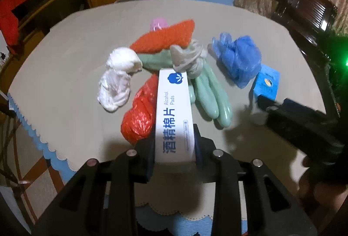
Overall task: Collect trash
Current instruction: 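Grasp the white alcohol-pad box with the left gripper while the right gripper grasps the blue tube, then carry the box and tube over the black bin and release both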
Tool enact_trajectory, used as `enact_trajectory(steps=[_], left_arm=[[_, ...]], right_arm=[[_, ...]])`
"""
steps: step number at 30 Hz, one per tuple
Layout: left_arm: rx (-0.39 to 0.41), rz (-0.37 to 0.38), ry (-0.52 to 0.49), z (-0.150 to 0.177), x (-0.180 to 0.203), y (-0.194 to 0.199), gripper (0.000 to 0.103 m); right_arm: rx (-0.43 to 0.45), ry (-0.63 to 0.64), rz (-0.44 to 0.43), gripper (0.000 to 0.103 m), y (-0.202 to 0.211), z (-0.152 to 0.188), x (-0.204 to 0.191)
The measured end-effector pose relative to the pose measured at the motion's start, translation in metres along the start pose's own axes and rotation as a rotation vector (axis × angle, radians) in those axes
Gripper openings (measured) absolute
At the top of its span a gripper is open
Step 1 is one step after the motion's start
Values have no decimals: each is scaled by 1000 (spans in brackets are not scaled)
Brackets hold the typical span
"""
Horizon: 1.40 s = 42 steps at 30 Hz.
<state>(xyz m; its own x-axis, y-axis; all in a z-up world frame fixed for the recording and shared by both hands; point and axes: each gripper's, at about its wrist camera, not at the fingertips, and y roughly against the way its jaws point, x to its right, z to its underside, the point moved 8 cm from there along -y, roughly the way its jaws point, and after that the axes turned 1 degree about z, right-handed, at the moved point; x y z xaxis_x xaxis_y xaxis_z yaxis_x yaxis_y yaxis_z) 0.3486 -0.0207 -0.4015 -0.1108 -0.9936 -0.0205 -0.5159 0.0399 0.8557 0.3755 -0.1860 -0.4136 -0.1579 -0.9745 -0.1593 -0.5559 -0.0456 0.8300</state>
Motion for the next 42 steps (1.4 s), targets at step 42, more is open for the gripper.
enact_trajectory(steps=[42], left_arm=[[146,-3,-61,-24,62,102,29]], right_arm=[[155,-46,-93,29,138,-19,57]])
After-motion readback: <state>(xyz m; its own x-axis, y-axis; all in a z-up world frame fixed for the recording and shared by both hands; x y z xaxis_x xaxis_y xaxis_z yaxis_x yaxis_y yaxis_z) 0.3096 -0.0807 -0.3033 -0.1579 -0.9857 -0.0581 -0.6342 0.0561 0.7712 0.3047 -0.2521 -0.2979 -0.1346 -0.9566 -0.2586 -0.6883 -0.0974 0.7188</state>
